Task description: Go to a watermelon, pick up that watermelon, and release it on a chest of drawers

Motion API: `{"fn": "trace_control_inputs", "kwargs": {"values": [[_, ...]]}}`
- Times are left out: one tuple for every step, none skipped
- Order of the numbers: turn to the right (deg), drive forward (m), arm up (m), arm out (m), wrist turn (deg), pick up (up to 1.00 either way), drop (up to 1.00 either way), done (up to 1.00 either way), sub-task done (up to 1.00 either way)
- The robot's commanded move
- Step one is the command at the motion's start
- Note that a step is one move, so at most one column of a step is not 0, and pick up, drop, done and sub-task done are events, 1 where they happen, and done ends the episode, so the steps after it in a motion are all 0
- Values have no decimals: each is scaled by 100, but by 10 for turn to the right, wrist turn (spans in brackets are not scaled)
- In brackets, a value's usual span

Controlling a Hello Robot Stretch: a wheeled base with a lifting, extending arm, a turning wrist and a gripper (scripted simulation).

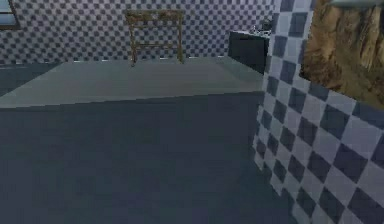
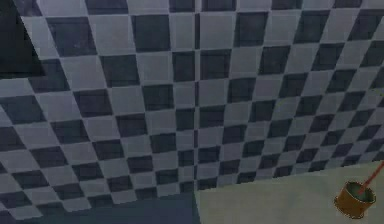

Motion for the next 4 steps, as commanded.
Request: {"fn": "trace_control_inputs", "kwargs": {"values": [[0, 100, 0, 0, 0, 0, 0, 0, 0], [0, 100, 0, 0, 0, 0, 0, 0, 0], [300, 0, 0, 0, 0, 0, 0, 0, 0], [0, 50, 0, 0, 0, 0, 0, 0, 0]]}}
